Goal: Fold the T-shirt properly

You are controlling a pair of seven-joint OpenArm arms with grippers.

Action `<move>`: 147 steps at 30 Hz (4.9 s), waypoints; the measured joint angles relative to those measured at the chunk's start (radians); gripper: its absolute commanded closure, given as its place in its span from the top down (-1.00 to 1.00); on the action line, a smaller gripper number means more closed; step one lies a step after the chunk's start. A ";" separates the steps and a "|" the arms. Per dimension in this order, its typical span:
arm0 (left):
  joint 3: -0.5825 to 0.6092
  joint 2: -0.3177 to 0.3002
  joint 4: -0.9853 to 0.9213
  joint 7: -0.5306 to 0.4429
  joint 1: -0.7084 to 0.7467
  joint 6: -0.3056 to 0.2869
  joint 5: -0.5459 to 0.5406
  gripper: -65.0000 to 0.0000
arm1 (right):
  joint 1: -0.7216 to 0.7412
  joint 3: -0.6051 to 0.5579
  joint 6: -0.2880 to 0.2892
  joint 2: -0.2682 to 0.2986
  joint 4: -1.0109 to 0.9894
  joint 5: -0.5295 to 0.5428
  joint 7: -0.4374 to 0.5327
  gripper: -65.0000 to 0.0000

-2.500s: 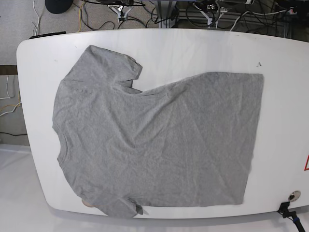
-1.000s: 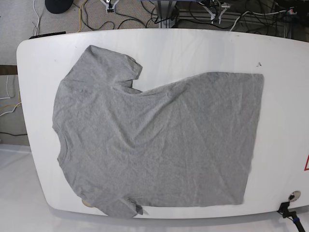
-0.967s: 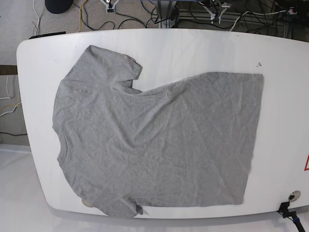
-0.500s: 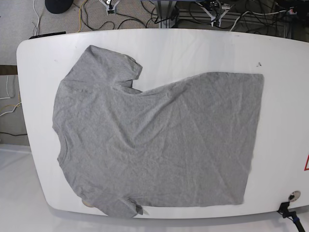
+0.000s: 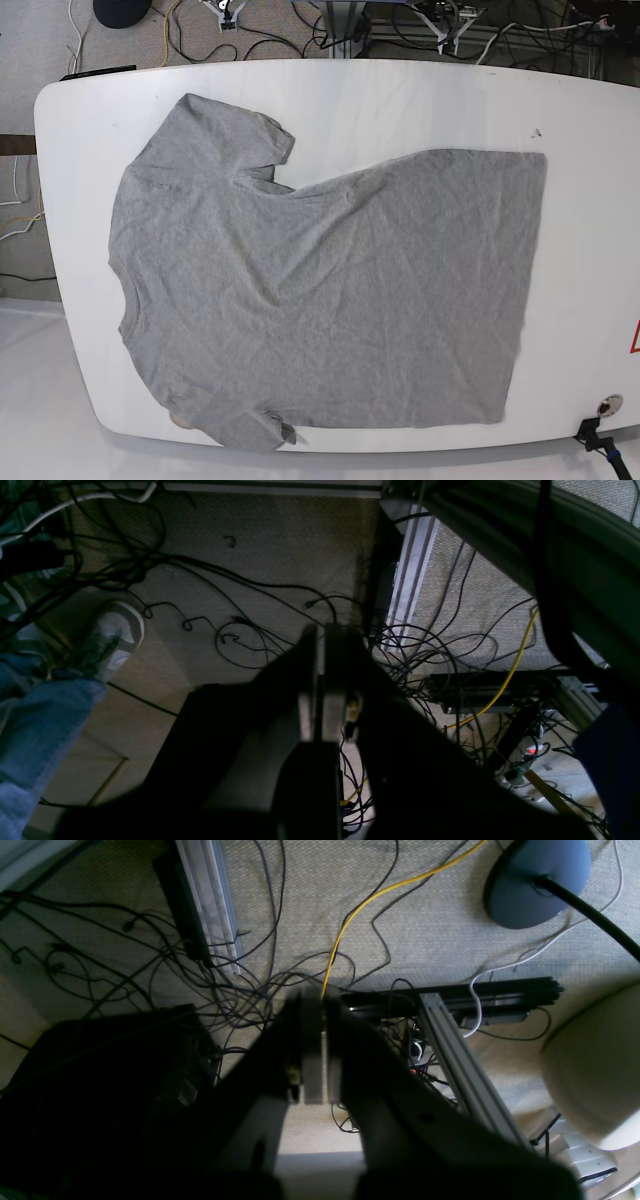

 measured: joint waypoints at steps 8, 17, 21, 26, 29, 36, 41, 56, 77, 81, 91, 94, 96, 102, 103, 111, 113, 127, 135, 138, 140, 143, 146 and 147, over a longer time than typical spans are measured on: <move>-0.001 0.000 0.005 0.001 0.002 0.000 0.000 -1.00 | 0.000 0.001 0.002 0.000 0.000 0.000 0.000 -1.00; 0.002 0.000 0.006 0.000 0.000 -0.005 0.000 -1.00 | -0.002 0.001 0.002 0.000 0.000 0.000 0.000 -1.00; 0.000 -0.001 0.006 0.000 0.002 -0.008 0.000 -1.00 | -0.001 0.000 0.002 0.000 0.008 0.000 -0.001 -1.00; -0.001 -0.001 0.008 0.001 0.002 -0.007 0.000 -1.00 | 0.001 0.000 0.003 0.000 0.006 -0.001 0.000 -1.00; 0.001 0.004 0.008 -0.002 -0.004 -0.008 0.000 -1.00 | 0.007 0.000 0.003 -0.009 0.027 -0.002 0.008 -1.00; 0.001 0.003 0.007 0.001 -0.006 -0.011 -0.001 -1.00 | 0.006 0.000 0.002 -0.009 0.033 -0.003 0.003 -1.00; 0.000 0.002 0.007 0.001 -0.004 -0.011 -0.001 -1.00 | 0.008 0.000 0.002 -0.011 0.033 -0.003 0.004 -1.00; 0.000 -0.040 0.081 -0.001 0.129 -0.038 -0.015 -1.00 | -0.041 -0.006 0.003 0.007 0.046 -0.004 0.000 -1.00; 0.013 -0.207 0.893 0.049 0.571 -0.086 -0.174 -1.00 | -0.519 -0.057 0.037 0.209 0.628 0.042 -0.011 -1.00; 0.010 -0.234 1.064 0.036 0.660 -0.120 -0.181 -1.00 | -0.624 -0.050 0.029 0.288 0.790 0.069 0.011 -1.00; -0.014 -0.277 1.537 0.003 0.923 -0.150 -0.222 -1.00 | -0.953 -0.041 0.018 0.329 1.307 0.180 -0.026 -1.00; -0.032 -0.285 1.661 -0.037 0.986 -0.158 -0.226 -1.00 | -1.033 -0.011 0.009 0.338 1.465 0.241 -0.040 -1.00; -0.032 -0.278 1.706 -0.007 1.000 -0.139 -0.226 -1.00 | -1.056 0.005 0.004 0.328 1.546 0.288 -0.094 -1.00; -0.049 -0.285 1.829 -0.006 1.027 -0.151 -0.240 -1.00 | -1.096 0.100 0.006 0.336 1.769 0.398 -0.200 -1.00; -0.052 -0.285 1.843 0.005 1.028 -0.153 -0.244 -1.00 | -1.097 0.112 0.005 0.335 1.795 0.414 -0.217 -1.00; -0.140 -0.281 1.967 0.089 1.020 -0.161 -0.264 -1.00 | -1.096 0.185 0.006 0.343 1.920 0.490 -0.314 -1.00; -0.172 -0.280 2.001 0.142 1.015 -0.165 -0.275 -1.00 | -1.098 0.198 0.003 0.343 1.938 0.486 -0.339 -1.00; -0.259 -0.249 2.111 0.272 0.842 -0.175 -0.312 -1.00 | -0.966 0.255 -0.009 0.303 2.026 0.468 -0.351 -1.00; -0.295 -0.245 2.128 0.404 0.745 -0.193 -0.315 -1.00 | -0.882 0.293 -0.008 0.264 2.037 0.449 -0.389 -1.00; -0.298 -0.241 2.126 0.469 0.685 -0.210 -0.356 -1.00 | -0.830 0.307 0.000 0.236 2.040 0.445 -0.409 -1.00; -0.310 -0.233 2.103 0.501 0.614 -0.238 -0.412 -1.00 | -0.784 0.319 -0.003 0.212 2.040 0.445 -0.426 -1.00; -0.351 -0.228 2.005 0.533 0.555 -0.253 -0.487 -1.00 | -0.745 0.344 0.026 0.196 2.039 0.444 -0.436 -1.00; -0.389 -0.222 1.853 0.601 0.513 -0.243 -0.529 -1.00 | -0.739 0.361 0.056 0.182 2.031 0.472 -0.449 -1.00; -0.399 -0.220 1.806 0.607 0.482 -0.259 -0.555 -1.00 | -0.729 0.361 0.061 0.183 2.028 0.491 -0.450 -1.00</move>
